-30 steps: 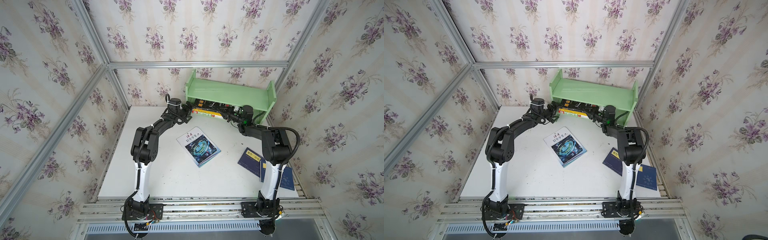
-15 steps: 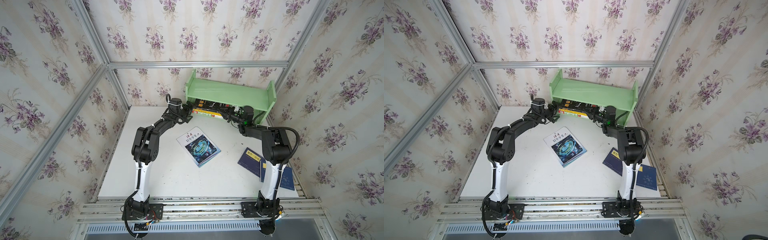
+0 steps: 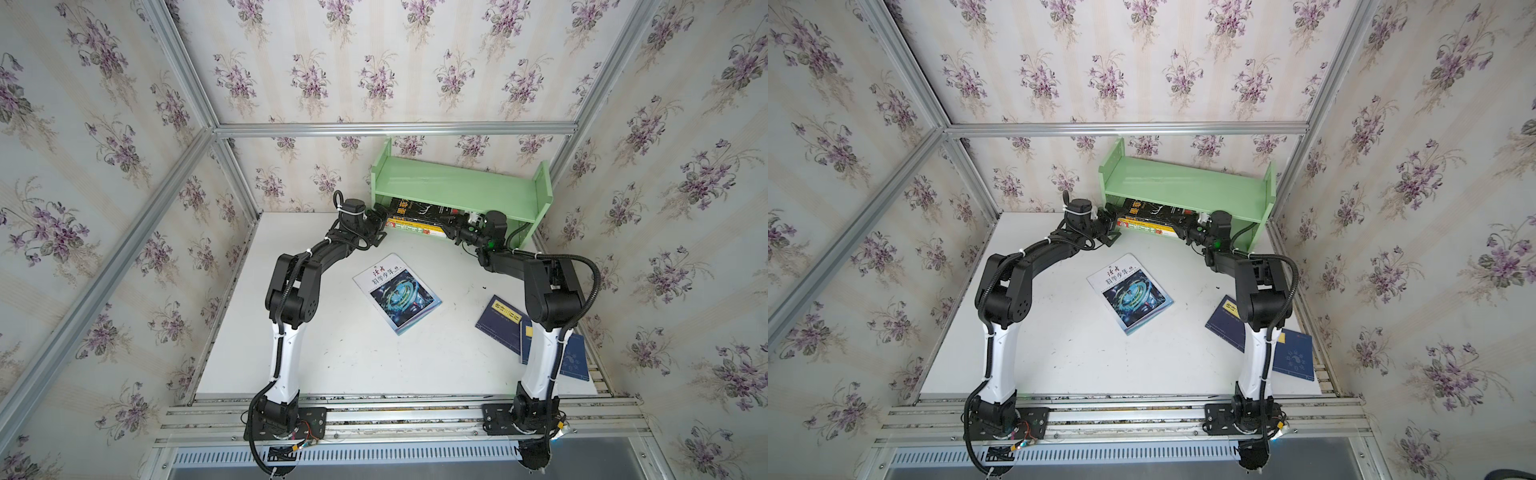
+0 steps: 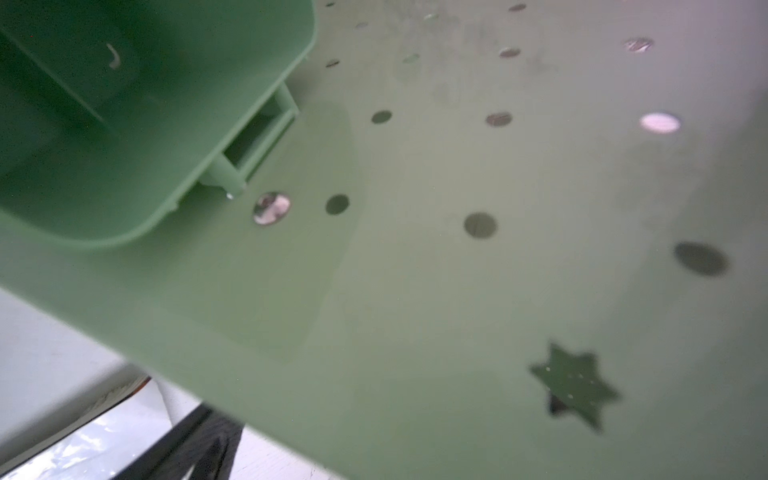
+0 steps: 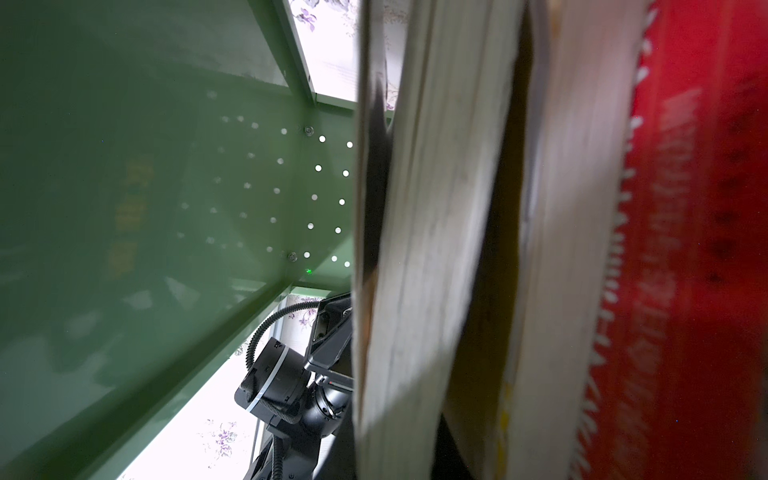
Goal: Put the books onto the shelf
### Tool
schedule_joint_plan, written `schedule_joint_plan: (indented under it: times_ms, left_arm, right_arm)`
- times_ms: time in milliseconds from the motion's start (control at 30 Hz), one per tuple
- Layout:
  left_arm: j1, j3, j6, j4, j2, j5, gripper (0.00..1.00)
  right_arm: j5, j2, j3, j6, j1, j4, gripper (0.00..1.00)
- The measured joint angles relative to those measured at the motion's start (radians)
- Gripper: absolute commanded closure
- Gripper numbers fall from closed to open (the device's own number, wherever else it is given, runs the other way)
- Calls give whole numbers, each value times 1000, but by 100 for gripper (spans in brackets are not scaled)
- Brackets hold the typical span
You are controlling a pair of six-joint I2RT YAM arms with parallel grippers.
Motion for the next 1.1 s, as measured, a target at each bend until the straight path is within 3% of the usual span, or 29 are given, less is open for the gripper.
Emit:
schedule_joint_plan:
  times_ms: [133, 300, 633, 933, 1100]
  left_arm:
    - [0, -10, -3, 19, 0, -5, 1]
    - [0, -11, -8, 22, 0, -7, 1]
    - [0, 5, -15, -1, 1, -6, 1]
    - [-6, 23, -17, -13, 10, -6, 1]
    - [-7, 23, -19, -13, 10, -6, 1]
  right_arm:
    - [18, -37, 12, -56, 1, -91, 62]
    - [48, -66, 33, -126, -1, -221, 61]
    - [108, -99, 53, -214, -25, -402, 81]
    - [120, -105, 83, -246, -26, -474, 84]
    - [117, -93, 112, -256, -27, -516, 81]
